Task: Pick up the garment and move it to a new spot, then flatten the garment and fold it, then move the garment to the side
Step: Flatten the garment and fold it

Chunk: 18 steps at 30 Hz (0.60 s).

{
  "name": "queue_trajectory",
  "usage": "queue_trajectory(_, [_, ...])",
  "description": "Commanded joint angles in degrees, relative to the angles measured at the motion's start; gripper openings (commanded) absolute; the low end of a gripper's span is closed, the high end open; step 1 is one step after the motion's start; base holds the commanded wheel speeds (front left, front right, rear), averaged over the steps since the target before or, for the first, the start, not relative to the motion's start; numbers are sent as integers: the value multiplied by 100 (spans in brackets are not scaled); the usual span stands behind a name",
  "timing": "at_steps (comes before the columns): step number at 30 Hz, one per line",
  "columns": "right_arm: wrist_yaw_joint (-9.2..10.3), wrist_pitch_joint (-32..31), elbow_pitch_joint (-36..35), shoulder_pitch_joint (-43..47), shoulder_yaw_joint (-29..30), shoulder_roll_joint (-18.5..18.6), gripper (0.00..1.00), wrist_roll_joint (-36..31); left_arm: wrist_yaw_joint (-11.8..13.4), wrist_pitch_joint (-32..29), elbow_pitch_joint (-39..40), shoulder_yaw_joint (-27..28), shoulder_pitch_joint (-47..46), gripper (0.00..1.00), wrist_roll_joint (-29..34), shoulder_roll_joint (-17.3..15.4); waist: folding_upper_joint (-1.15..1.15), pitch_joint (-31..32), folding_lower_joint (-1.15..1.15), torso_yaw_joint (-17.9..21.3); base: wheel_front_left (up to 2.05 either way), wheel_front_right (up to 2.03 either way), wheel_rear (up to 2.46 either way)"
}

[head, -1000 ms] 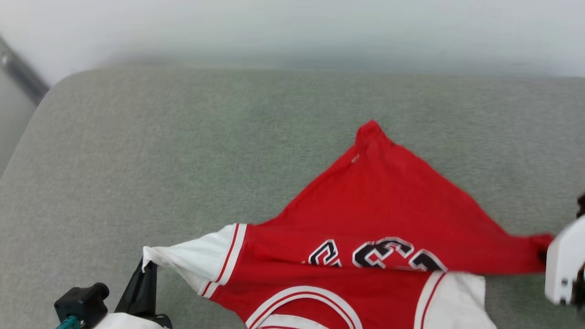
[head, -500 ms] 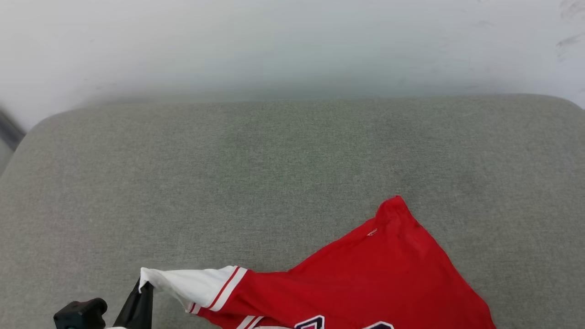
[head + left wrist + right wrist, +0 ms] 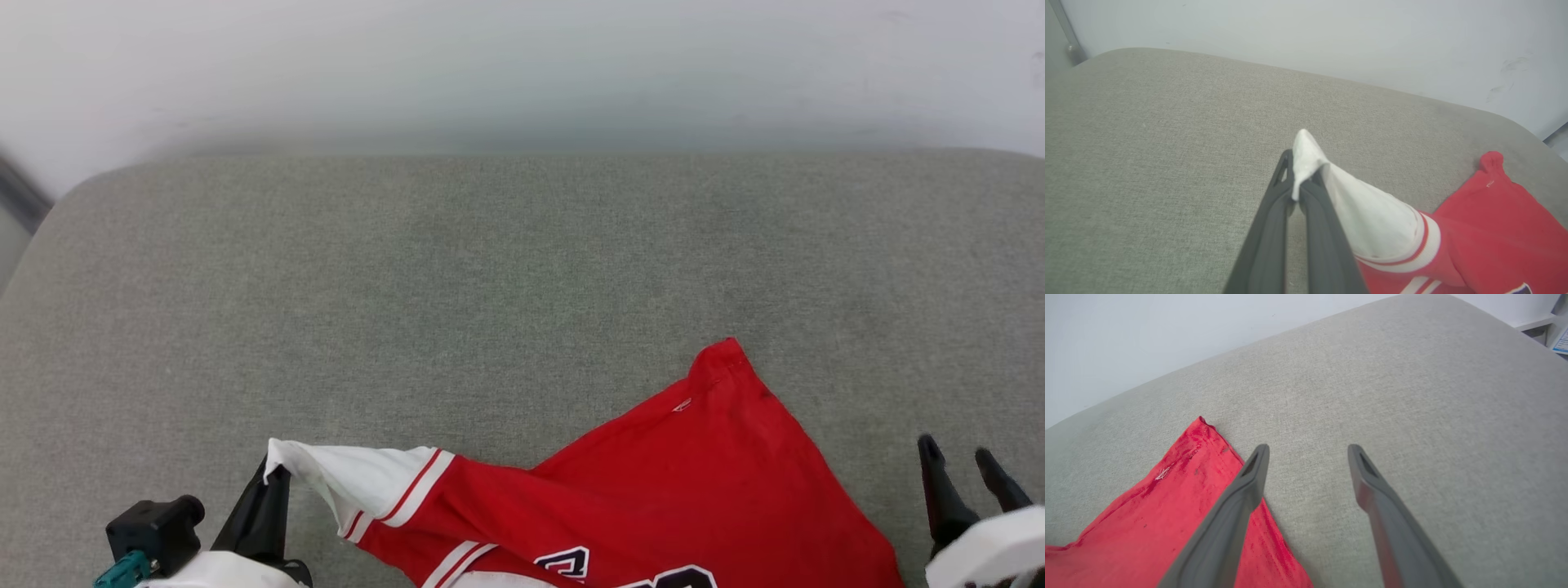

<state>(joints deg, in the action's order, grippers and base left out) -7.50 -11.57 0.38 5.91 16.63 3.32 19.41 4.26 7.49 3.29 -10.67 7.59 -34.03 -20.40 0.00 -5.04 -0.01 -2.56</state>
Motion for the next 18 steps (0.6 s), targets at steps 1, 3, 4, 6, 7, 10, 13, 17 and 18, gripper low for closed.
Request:
queue_trajectory(1, [2,-17,95,-265,-106,162,100,30,-11,-15,42,-13,-103,0,31,-15,0,-140,1,-60,0,0,0])
queue_trajectory(3, [3,-160,276,-720,-281,405,100,54,-15,11,90,-39,-205,0,55,8,0,-266,1,-99,0,0,0])
queue_trajectory(4, [2,-400,402,-892,-424,518,100,105,-26,21,106,-63,-258,0,64,28,0,-327,1,-135,0,0,0])
queue_trajectory(6, [2,-1029,575,-1258,-699,782,100,144,-62,49,116,-94,-341,0,64,39,0,-459,1,-214,0,0,0])
queue_trajectory(7, [2,-1417,629,-1469,-839,893,100,219,-76,70,117,-110,-390,0,64,53,0,-527,1,-252,0,0,0])
queue_trajectory(10, [2,-2470,682,-1997,-1231,1240,100,293,-170,104,83,-172,-561,0,41,90,0,-721,1,-375,0,0,0])
queue_trajectory(13, [2,-3251,722,-2398,-1594,1371,100,354,-260,141,22,-252,-741,0,66,115,0,-903,1,-504,0,0,0])
queue_trajectory(17, [2,-3777,814,-2860,-2059,1502,100,393,-364,204,-53,-321,-967,0,87,151,0,-1127,1,-631,0,0,0])
queue_trajectory(18, [2,-3849,877,-2935,-2153,1502,100,443,-377,225,-68,-341,-1016,0,91,161,0,-1180,1,-656,0,0,0])
